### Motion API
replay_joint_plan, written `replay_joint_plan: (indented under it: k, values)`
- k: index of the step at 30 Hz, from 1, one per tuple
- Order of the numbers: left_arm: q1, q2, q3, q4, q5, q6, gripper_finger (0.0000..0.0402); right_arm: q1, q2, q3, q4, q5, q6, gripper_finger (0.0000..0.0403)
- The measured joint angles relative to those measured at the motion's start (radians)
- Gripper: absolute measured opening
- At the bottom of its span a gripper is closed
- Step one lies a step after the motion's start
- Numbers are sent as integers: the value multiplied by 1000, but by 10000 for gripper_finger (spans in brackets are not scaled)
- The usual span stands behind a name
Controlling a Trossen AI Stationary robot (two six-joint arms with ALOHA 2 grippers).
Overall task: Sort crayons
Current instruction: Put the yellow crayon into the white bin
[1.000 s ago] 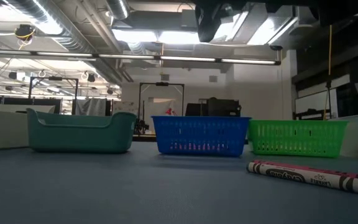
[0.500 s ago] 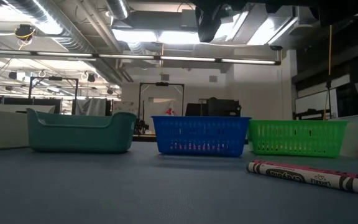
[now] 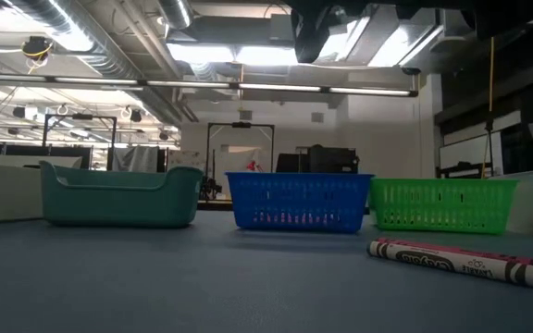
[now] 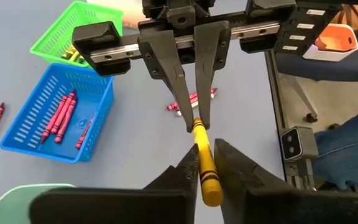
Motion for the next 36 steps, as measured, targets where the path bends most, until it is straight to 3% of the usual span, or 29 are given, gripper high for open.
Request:
replay_joint_plan:
  k: [6,21,31,36]
  values:
    - [0,0,0,0,-1,0,10,0,0,0,-2,-4,1,14]
    - [0,0,0,0,0,0,9,0,0,0,-1,-3,8,18]
    - [0,-1,0,-14,29,-1,9,0,0,0,-23,3,20,125]
    - [-2,-20,1,-91,84,-8,9,0,0,0,-118,-5,20,147]
